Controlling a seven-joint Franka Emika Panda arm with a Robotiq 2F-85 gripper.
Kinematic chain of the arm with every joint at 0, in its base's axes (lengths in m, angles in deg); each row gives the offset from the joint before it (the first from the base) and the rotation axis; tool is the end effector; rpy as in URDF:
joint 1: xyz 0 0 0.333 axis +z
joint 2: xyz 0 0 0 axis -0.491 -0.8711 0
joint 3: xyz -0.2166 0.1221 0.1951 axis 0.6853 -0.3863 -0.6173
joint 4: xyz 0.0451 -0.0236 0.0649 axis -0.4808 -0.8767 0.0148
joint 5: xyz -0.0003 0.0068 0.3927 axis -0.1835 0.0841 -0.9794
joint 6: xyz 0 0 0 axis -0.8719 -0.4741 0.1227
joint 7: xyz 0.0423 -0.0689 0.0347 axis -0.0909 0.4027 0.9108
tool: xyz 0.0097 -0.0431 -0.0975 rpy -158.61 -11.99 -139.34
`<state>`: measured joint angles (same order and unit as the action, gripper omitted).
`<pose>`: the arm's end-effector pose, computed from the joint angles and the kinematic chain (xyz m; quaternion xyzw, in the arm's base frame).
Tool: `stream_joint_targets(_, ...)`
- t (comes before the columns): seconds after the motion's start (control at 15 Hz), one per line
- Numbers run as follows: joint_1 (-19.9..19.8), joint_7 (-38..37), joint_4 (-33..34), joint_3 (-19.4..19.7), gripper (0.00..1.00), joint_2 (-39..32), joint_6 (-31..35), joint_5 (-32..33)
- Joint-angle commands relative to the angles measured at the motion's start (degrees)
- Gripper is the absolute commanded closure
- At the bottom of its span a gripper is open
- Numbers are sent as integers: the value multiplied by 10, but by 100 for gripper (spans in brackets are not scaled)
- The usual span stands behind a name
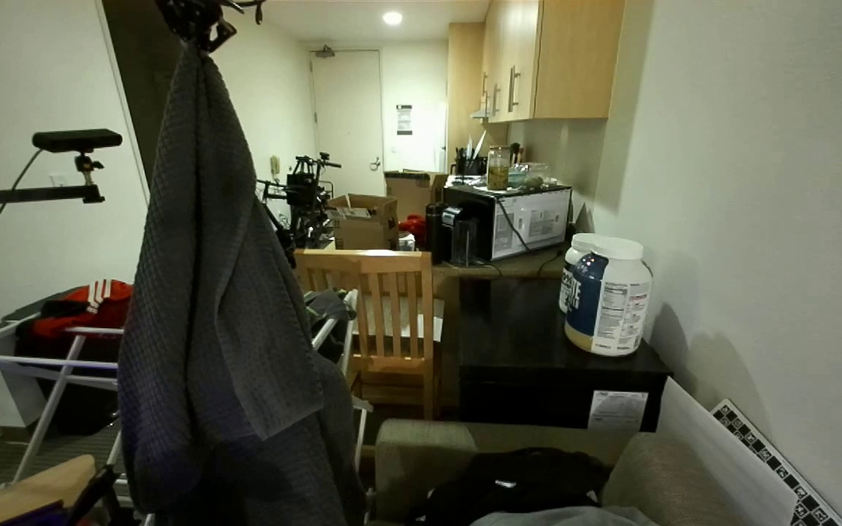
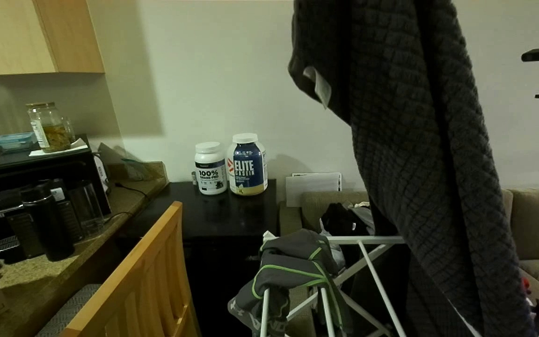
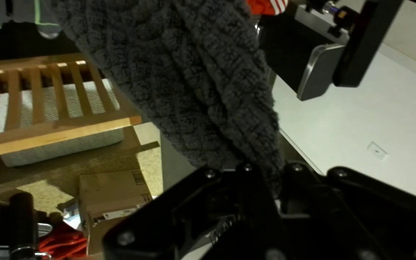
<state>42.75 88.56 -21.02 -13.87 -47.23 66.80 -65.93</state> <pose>0.4461 0.3053 0.7440 -0.8911 -0.3251 -0.1210 0.2926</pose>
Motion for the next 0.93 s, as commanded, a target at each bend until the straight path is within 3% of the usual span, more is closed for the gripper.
stream_joint_targets(0.0,12,-48,-10,-11,97,-7,9,85)
stream_joint_targets(0.4,28,-88,-6,-21,97,-20,-10,167)
stream_joint_targets(0.87,17,-67,-20,-3,97,-8,-9,146)
